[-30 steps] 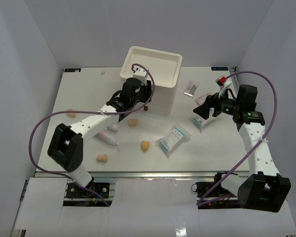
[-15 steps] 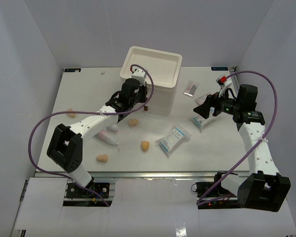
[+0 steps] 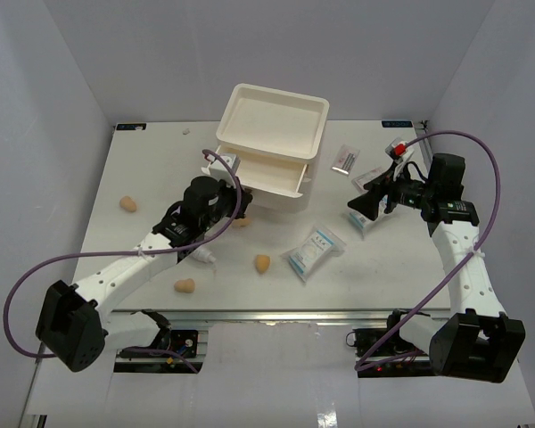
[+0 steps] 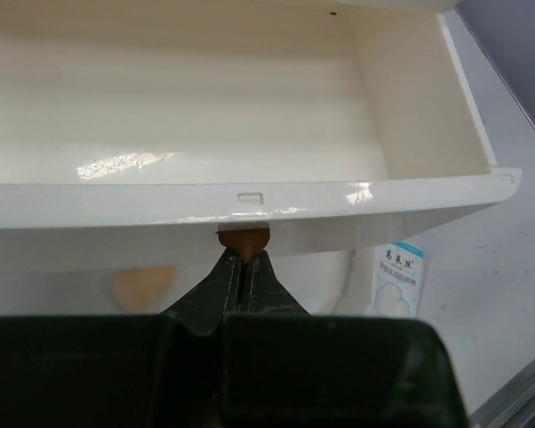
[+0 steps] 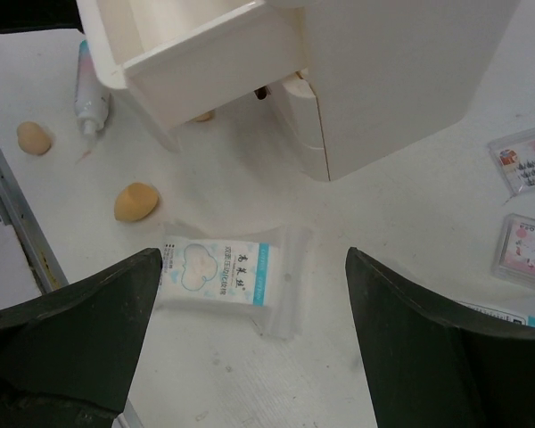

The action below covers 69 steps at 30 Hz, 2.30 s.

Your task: Organize the makeup

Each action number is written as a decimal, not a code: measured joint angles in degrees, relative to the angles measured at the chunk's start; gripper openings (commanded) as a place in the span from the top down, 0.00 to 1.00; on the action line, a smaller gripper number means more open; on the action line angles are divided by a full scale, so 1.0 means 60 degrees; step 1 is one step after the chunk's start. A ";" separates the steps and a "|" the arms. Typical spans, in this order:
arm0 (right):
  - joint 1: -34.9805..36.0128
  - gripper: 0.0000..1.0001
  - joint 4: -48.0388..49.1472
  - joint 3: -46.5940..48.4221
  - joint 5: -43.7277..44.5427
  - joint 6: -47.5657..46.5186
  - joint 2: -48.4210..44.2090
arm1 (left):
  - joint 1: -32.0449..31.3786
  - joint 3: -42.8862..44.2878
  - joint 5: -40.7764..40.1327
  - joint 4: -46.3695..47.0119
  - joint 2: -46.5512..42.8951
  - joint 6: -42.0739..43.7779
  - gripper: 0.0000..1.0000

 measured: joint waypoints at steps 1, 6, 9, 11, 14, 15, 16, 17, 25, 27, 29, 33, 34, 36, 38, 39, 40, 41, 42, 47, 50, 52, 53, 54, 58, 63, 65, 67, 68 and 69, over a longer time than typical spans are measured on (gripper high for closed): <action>0.0000 0.10 -0.0060 0.0000 -0.0092 -0.0145 0.0000 | 0.0002 -0.0215 0.0062 -0.0023 -0.0254 -0.0087 1.00; 0.0015 0.10 -0.0409 0.0000 -0.0563 -0.1127 0.0004 | -0.0002 -0.0736 0.0300 -0.0049 -0.0835 -0.0496 0.53; 0.0134 0.10 -0.0846 0.0000 -0.0790 -0.2053 0.0004 | 0.0001 -0.0752 0.0339 -0.0057 -0.0821 -0.0756 0.33; 0.0236 0.10 -0.1135 0.0000 -0.0908 -0.2676 0.0004 | -0.0001 -0.0752 0.0376 -0.0009 -0.0823 -0.0867 0.23; 0.0473 0.09 -0.1955 0.0067 -0.1032 -0.4114 0.0020 | -0.0002 -0.0729 0.0476 -0.0007 -0.0824 -0.1024 0.10; 0.0566 0.09 -0.2317 0.0087 -0.1061 -0.4762 0.0026 | -0.0002 -0.0705 0.0526 -0.0050 -0.0830 -0.1069 0.08; 0.0684 0.08 -0.2657 0.0100 -0.1085 -0.5362 0.0034 | -0.0004 -0.0678 0.0582 -0.0098 -0.0851 -0.1088 0.06; 0.0817 0.06 -0.2974 0.0112 -0.1107 -0.5891 0.0043 | -0.0009 -0.0652 0.0641 -0.0136 -0.0884 -0.1093 0.05; 0.1936 0.09 -0.5303 0.0118 -0.1102 -0.9926 0.0144 | -0.0009 -0.0579 0.1017 -0.0851 -0.2252 -0.1106 0.04; 0.2317 0.10 -0.5721 0.0071 -0.1055 -1.0735 0.0142 | -0.0009 -0.0587 0.1010 -0.1108 -0.2687 -0.1183 0.04; 0.2770 0.12 -0.6066 -0.0044 -0.0981 -1.1303 0.0135 | -0.0009 -0.0607 0.0947 -0.1400 -0.3143 -0.1283 0.05; 0.4109 0.14 -0.6198 -0.0380 -0.0423 -1.1934 0.0041 | -0.0009 -0.0802 0.0543 -0.1871 -0.3909 -0.1690 0.05; 0.4610 0.15 -0.6111 -0.0473 -0.0196 -1.1943 0.0010 | -0.0009 -0.0910 0.0393 -0.2027 -0.4091 -0.1834 0.05; 0.5688 0.16 -0.5819 -0.0597 0.0269 -1.1768 -0.0003 | -0.0009 -0.1136 0.0106 -0.2368 -0.4406 -0.2167 0.06; 0.6755 0.16 -0.5334 -0.0633 0.0731 -1.1448 0.0066 | -0.0009 -0.1375 -0.0127 -0.2698 -0.4700 -0.2506 0.07; 0.7216 0.16 -0.5079 -0.0634 0.0943 -1.1235 0.0151 | -0.0009 -0.1466 -0.0228 -0.2855 -0.4833 -0.2689 0.07; 0.7623 0.16 -0.4780 -0.0634 0.1181 -1.0983 0.0276 | -0.0009 -0.1536 -0.0326 -0.3029 -0.4961 -0.2882 0.07; 0.7977 0.16 -0.4466 -0.0634 0.1435 -1.0740 0.0428 | -0.0009 -0.1596 -0.0428 -0.3198 -0.5099 -0.3068 0.07; 0.8281 0.16 -0.4157 -0.0634 0.1693 -1.0528 0.0606 | -0.0009 -0.1651 -0.0535 -0.3340 -0.5257 -0.3242 0.07; 0.9473 0.20 -0.2432 -0.0629 0.2971 -0.9615 0.1738 | -0.0009 -0.1698 -0.1234 -0.4185 -0.6080 -0.3965 0.07; 0.9835 0.22 -0.1524 -0.0607 0.3650 -0.9071 0.2475 | -0.0009 -0.1675 -0.1742 -0.4751 -0.6561 -0.4322 0.07; 0.9923 0.24 -0.0895 -0.0552 0.4072 -0.8753 0.3004 | -0.0009 -0.1632 -0.2143 -0.5256 -0.6797 -0.4546 0.07; 0.9968 0.26 -0.0657 -0.0507 0.4283 -0.8620 0.3242 | -0.0009 -0.1592 -0.2329 -0.5525 -0.6906 -0.4652 0.07; 1.0006 0.27 -0.0434 -0.0441 0.4478 -0.8502 0.3474 | -0.0009 -0.1541 -0.2497 -0.5771 -0.7006 -0.4745 0.07; 1.0159 0.30 0.0353 -0.0062 0.5110 -0.8126 0.4280 | -0.0009 -0.1280 -0.2997 -0.6512 -0.7370 -0.5034 0.07; 1.0429 0.37 0.1089 0.0150 0.5725 -0.7885 0.4957 | -0.0009 -0.1164 -0.3347 -0.7075 -0.7738 -0.5291 0.07; 1.0504 0.40 0.1243 0.0193 0.5883 -0.7857 0.5197 | -0.0009 -0.1164 -0.3450 -0.7269 -0.7844 -0.5395 0.07; 1.0560 0.45 0.1322 0.0233 0.6032 -0.7816 0.5402 | -0.0009 -0.1164 -0.3524 -0.7442 -0.7949 -0.5475 0.07; 1.0574 0.46 0.1356 0.0243 0.6101 -0.7806 0.5471 | -0.0009 -0.1164 -0.3544 -0.7524 -0.8004 -0.5520 0.07; 1.0581 0.47 0.1380 0.0244 0.6160 -0.7783 0.5526 | -0.0009 -0.1164 -0.3562 -0.7590 -0.8050 -0.5563 0.07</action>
